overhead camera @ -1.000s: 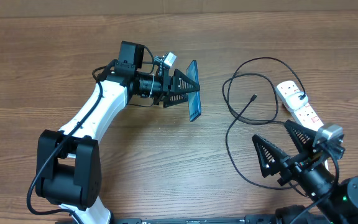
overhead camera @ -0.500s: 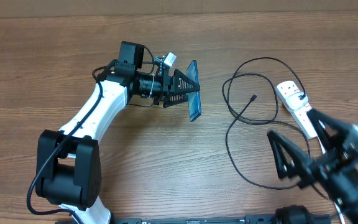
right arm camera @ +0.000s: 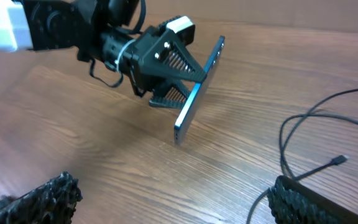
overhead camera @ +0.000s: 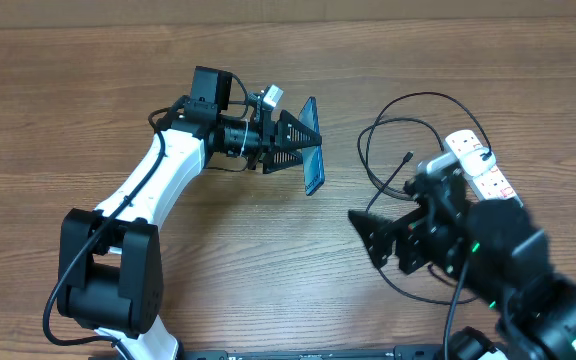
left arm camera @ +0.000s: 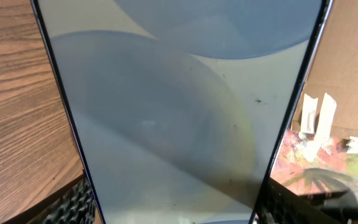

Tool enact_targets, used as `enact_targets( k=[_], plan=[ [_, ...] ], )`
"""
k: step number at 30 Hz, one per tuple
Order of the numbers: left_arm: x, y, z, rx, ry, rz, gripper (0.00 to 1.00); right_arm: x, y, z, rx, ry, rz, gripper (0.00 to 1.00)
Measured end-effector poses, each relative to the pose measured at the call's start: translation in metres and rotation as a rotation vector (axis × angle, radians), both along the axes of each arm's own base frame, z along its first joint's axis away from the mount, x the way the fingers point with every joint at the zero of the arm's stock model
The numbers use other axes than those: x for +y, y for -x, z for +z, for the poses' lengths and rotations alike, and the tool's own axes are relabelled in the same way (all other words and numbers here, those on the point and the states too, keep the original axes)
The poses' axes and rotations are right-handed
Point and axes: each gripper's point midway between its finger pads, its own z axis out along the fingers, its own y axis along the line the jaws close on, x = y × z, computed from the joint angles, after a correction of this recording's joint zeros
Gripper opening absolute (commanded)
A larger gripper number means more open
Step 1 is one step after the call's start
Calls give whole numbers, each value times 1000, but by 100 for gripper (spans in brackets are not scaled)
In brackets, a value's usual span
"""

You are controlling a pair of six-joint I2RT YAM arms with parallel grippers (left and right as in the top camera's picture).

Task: Plug charger to phone and switch on socket
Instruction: 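Move the right gripper toward the held phone and grasp its edge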

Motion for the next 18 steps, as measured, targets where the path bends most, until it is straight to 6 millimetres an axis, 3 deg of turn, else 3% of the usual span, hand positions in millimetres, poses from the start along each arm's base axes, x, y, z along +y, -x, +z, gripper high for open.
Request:
enact_targets(
  k=[9, 18],
  plan=[
    [0, 0, 0, 8, 0, 2, 58, 22, 11, -67, -94, 54, -268, 100],
    [0, 0, 0, 8, 0, 3, 59, 35, -2, -97, -172, -22, -411, 100]
  ],
)
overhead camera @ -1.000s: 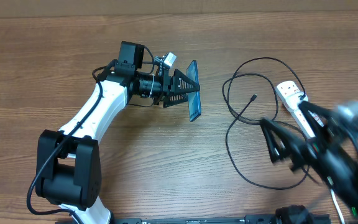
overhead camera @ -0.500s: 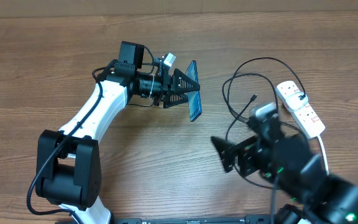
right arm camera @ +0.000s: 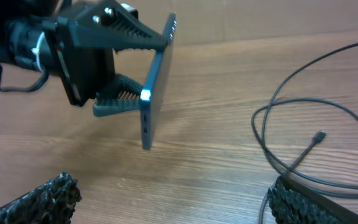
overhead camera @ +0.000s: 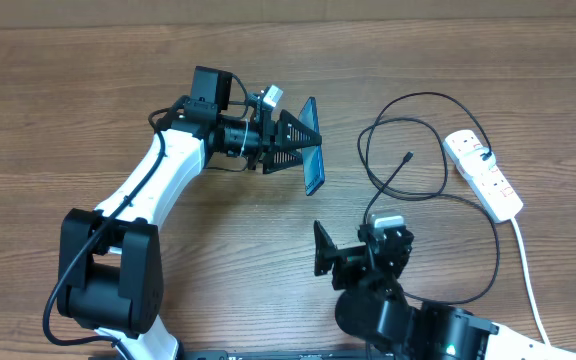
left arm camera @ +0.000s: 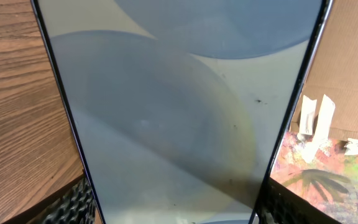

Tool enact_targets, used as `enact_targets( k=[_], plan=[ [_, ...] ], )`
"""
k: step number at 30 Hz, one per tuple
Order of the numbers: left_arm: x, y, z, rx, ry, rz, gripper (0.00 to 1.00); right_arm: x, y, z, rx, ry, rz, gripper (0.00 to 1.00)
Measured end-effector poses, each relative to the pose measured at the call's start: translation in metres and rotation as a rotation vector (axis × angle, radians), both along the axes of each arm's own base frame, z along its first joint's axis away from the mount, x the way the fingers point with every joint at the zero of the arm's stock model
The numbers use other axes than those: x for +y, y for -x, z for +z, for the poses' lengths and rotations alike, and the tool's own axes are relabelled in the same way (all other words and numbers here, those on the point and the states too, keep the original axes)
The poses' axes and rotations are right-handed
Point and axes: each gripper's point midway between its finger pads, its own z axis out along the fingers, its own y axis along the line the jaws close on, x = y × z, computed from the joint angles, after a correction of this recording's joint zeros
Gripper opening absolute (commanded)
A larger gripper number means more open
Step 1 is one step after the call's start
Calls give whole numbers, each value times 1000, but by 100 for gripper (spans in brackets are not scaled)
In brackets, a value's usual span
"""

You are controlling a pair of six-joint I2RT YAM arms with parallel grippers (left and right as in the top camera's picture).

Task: Plug charger to phone and switch on socket
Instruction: 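Move the right gripper toward the held phone and grasp its edge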

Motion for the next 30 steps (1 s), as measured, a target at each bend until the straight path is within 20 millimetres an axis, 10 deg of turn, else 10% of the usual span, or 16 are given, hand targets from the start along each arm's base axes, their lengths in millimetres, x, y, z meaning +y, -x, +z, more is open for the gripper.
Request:
enact_targets(
  k=[12, 30],
  plan=[
    [0, 0, 0, 66, -3, 21, 58, 61, -29, -39, 10, 56, 74, 95],
    [0, 0, 0, 100, -4, 32, 59, 49, -78, -33, -1, -1, 52, 91]
  ],
)
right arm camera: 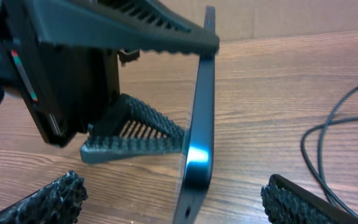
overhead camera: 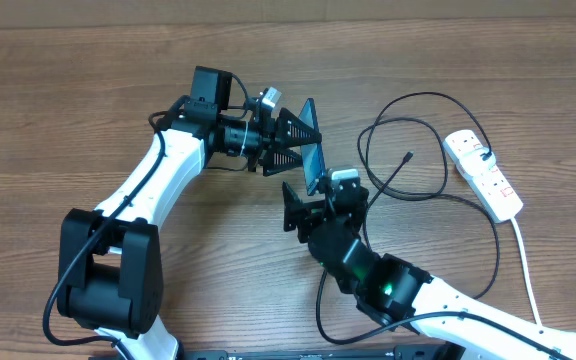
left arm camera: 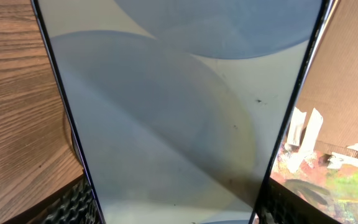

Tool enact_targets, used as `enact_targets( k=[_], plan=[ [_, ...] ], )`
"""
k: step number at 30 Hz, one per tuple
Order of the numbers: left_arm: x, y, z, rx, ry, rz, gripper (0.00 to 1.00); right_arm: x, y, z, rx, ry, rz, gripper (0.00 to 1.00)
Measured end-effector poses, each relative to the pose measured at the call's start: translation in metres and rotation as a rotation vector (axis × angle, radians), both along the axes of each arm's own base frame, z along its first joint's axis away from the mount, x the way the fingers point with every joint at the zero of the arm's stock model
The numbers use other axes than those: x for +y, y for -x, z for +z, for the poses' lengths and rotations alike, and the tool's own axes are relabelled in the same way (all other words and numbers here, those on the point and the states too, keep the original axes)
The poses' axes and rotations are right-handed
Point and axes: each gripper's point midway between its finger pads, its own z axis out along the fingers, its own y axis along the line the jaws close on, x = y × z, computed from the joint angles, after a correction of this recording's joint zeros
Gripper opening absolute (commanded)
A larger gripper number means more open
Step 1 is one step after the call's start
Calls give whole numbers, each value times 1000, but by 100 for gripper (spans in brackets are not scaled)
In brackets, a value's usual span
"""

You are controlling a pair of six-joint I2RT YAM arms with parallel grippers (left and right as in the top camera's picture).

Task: Plug charger to phone and switch on socket
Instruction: 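Move the right gripper toward the held phone and grasp its edge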

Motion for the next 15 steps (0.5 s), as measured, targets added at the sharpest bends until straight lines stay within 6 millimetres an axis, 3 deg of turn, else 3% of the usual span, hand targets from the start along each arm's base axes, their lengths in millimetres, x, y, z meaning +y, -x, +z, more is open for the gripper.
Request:
enact_targets(
  k=[8, 15],
  plan=[
    [0, 1, 0, 12, -1, 2, 58, -3, -11, -2, 10, -11, 14, 87],
    [0, 1, 0, 27, -3, 7, 59, 8, -18, 0, -16, -46, 30, 74]
  ],
)
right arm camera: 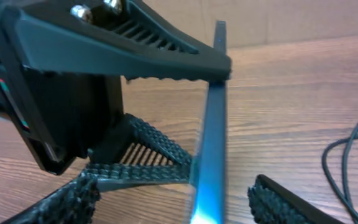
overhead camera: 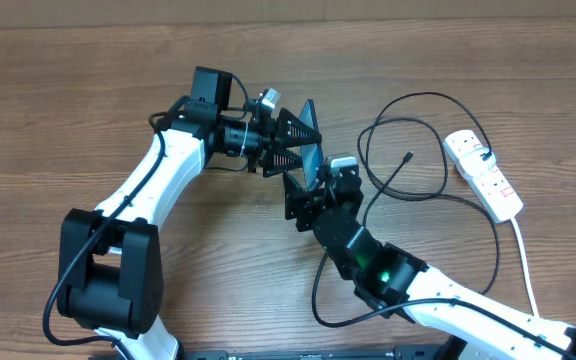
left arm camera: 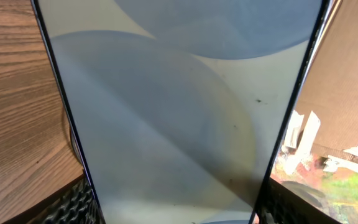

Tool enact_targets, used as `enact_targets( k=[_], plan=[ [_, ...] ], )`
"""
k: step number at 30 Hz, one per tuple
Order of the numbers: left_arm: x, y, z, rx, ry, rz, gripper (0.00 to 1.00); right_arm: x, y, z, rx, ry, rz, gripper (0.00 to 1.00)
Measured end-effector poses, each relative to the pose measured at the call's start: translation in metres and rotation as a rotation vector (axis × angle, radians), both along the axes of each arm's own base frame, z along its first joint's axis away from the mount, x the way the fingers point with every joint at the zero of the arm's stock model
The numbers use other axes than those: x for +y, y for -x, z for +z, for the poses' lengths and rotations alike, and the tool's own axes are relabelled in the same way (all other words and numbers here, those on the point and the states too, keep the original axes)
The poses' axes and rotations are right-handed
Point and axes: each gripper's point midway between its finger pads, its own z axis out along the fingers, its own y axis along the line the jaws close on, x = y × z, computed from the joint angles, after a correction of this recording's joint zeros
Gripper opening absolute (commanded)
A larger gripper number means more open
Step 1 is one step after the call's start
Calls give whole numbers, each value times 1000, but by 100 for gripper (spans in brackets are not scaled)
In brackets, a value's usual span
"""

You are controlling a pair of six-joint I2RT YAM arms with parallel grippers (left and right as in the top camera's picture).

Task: Plug charger to phone and switch on socket
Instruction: 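Move the right gripper toward the held phone and grasp its edge, then open the left gripper and take the phone with the right gripper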

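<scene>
A dark blue phone (overhead camera: 312, 152) is held on edge above the table, with my left gripper (overhead camera: 303, 142) shut on its two long sides. Its grey screen (left arm camera: 179, 112) fills the left wrist view, between my left gripper's fingers (left arm camera: 73, 202). My right gripper (overhead camera: 303, 190) is open at the phone's near end. In the right wrist view the phone's thin edge (right arm camera: 211, 143) stands between that gripper's fingers (right arm camera: 284, 199), apart from both. The black charger cable's plug (overhead camera: 409, 157) lies loose on the table. The white socket strip (overhead camera: 483, 175) lies at the right.
The black cable (overhead camera: 438, 190) loops over the wooden table (overhead camera: 88, 120) between the phone and the strip, and runs on under my right arm. A brown cardboard wall (right arm camera: 303, 18) stands behind the table.
My right gripper has moved a little closer to the phone's near end, and the phone's edge now reaches deeper between its open fingers. The left gripper and phone have not moved.
My left gripper has held the phone on edge in the same place throughout. My right gripper, open and empty, was first near the socket strip, then low in the middle of the table, then just below the phone, and is now around its near end.
</scene>
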Motion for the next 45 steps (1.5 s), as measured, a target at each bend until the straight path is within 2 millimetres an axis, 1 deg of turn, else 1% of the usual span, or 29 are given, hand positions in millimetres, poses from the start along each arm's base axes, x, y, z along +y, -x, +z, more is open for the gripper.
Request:
enact_targets(
  k=[5, 14, 16, 20, 23, 26, 39, 45],
  plan=[
    [0, 0, 0, 1, 0, 0, 59, 3, -2, -8, 9, 12, 6, 69],
    [0, 0, 0, 1, 0, 0, 59, 8, -6, 7, -56, 6, 26, 53],
    [0, 0, 0, 1, 0, 1, 59, 7, -7, 8, -62, 20, 26, 48],
    [0, 0, 0, 1, 0, 1, 59, 5, -9, 7, -67, 36, 24, 41],
    [0, 0, 0, 1, 0, 0, 58, 3, -10, 7, -70, 44, 20, 32],
    [2, -1, 0, 1, 0, 5, 59, 1, -11, 8, -73, 51, 12, 26],
    [5, -3, 1, 2, 4, 11, 59, -5, -13, 7, -73, 57, -18, 11],
    [6, -3, 3, 0, 17, 9, 61, -6, -15, 8, -71, 32, -34, 6]
  ],
)
